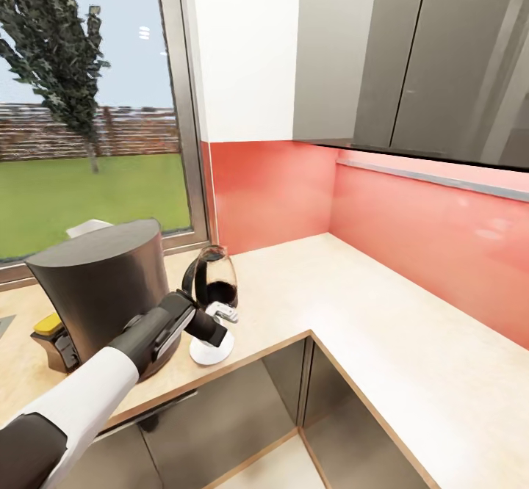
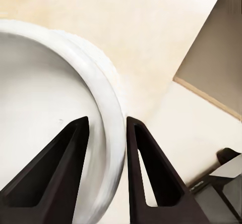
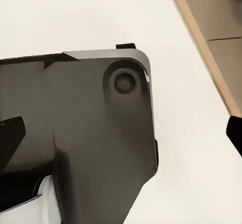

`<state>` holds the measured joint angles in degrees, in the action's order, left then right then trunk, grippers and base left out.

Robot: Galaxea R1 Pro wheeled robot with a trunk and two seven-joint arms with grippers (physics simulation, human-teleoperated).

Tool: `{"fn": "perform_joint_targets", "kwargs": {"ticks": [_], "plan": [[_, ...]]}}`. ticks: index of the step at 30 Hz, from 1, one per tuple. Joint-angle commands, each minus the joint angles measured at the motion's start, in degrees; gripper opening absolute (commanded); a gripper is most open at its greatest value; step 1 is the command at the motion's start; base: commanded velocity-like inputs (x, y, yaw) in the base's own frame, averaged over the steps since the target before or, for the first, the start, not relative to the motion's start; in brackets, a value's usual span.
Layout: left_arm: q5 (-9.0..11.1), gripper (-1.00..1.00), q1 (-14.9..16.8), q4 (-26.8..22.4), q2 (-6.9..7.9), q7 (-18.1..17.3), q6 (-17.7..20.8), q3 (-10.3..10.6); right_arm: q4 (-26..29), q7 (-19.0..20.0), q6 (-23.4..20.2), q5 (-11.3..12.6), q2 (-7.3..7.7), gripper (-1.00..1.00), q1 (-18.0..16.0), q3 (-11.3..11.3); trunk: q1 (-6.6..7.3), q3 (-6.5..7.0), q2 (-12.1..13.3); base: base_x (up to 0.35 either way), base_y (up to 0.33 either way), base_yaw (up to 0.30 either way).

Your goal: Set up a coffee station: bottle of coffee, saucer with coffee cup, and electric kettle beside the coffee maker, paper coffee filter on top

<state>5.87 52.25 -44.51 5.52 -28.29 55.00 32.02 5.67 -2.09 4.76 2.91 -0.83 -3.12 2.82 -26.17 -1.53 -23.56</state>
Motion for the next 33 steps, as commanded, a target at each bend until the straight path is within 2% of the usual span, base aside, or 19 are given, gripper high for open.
{"fn": "perform_joint_targets", "kwargs": {"ticks": [1, 10, 23, 29, 33], "plan": [[0.56, -1.00, -0.19, -0.06, 0.08, 0.32, 0.29, 0.24, -0.04, -0.05, 0.25, 0.32, -0.04, 1.00, -0.05, 0.25, -0.04, -0.13, -0.14, 0.011, 0.000, 0.000], [0.54, -1.00, -2.00, 0.04, 0.28, 1.20, 0.04, 0.34, -0.04, -0.03, 0.25, 0.31, -0.05, 1.00, -0.05, 0.25, -0.04, -0.13, -0.14, 0.002, 0.000, 0.000], [0.49, -1.00, -2.15, -0.08, 0.34, 2.01, -0.06, 0.28, -0.04, -0.07, 0.25, 0.32, -0.05, 1.00, -0.05, 0.25, -0.04, -0.13, -0.14, 0.000, 0.000, 0.000], [0.54, -1.00, -2.15, -0.19, 0.24, 4.74, -0.02, 0.09, -0.04, -0.04, 0.25, 0.30, -0.05, 1.00, -0.05, 0.25, -0.04, -0.13, -0.14, 0.000, 0.000, 0.000], [0.55, -1.00, -2.15, -0.18, 0.07, 5.25, 0.02, 0.32, -0.04, -0.06, 0.25, 0.32, -0.05, 1.00, -0.05, 0.25, -0.04, -0.13, -0.14, 0.029, 0.000, 0.000]]}}
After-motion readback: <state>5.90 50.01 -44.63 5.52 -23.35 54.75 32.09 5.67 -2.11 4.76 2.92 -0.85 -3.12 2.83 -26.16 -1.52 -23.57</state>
